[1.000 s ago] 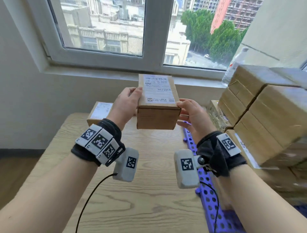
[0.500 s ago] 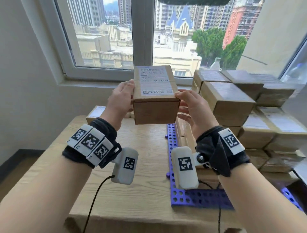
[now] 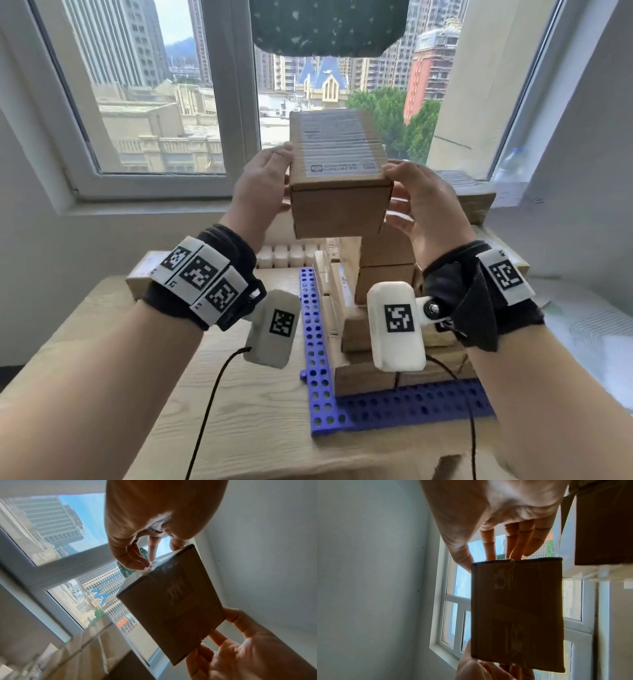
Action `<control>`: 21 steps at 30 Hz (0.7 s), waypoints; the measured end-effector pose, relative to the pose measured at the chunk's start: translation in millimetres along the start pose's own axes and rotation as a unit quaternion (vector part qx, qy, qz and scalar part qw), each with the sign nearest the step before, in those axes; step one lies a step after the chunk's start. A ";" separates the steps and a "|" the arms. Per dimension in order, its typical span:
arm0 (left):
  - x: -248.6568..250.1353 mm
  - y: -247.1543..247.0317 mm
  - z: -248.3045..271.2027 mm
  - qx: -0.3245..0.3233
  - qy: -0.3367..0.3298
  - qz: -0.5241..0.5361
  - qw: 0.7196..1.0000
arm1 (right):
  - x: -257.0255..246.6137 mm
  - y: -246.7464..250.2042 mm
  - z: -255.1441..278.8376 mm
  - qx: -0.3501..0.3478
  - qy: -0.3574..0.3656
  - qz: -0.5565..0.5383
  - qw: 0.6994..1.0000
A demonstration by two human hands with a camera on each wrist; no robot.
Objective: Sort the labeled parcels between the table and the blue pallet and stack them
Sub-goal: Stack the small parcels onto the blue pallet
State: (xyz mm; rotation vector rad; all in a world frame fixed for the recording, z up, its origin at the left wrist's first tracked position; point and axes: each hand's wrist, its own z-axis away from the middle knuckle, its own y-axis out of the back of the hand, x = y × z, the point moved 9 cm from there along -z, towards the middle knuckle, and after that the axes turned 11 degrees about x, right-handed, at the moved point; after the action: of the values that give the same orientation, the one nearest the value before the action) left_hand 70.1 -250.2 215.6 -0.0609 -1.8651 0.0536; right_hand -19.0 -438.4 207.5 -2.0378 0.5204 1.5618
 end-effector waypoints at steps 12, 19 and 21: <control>20.7 -156.9 31.0 -0.041 -0.032 -0.007 0.999 | -31.7 146.8 -60.6 0.053 0.031 0.004 0.998; -11.9 -239.3 44.5 -0.033 0.003 -0.077 0.996 | -0.8 213.4 -113.6 0.030 -0.017 0.037 0.999; -25.3 -245.4 47.1 -0.030 0.018 -0.102 0.994 | 17.7 217.0 -121.3 0.014 -0.046 0.045 0.998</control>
State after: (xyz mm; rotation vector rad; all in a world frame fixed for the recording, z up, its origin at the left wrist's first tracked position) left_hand 28.8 -497.0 194.4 0.0870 -1.8281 -0.1450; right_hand -48.5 -684.2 178.9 -1.9363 0.6027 1.6826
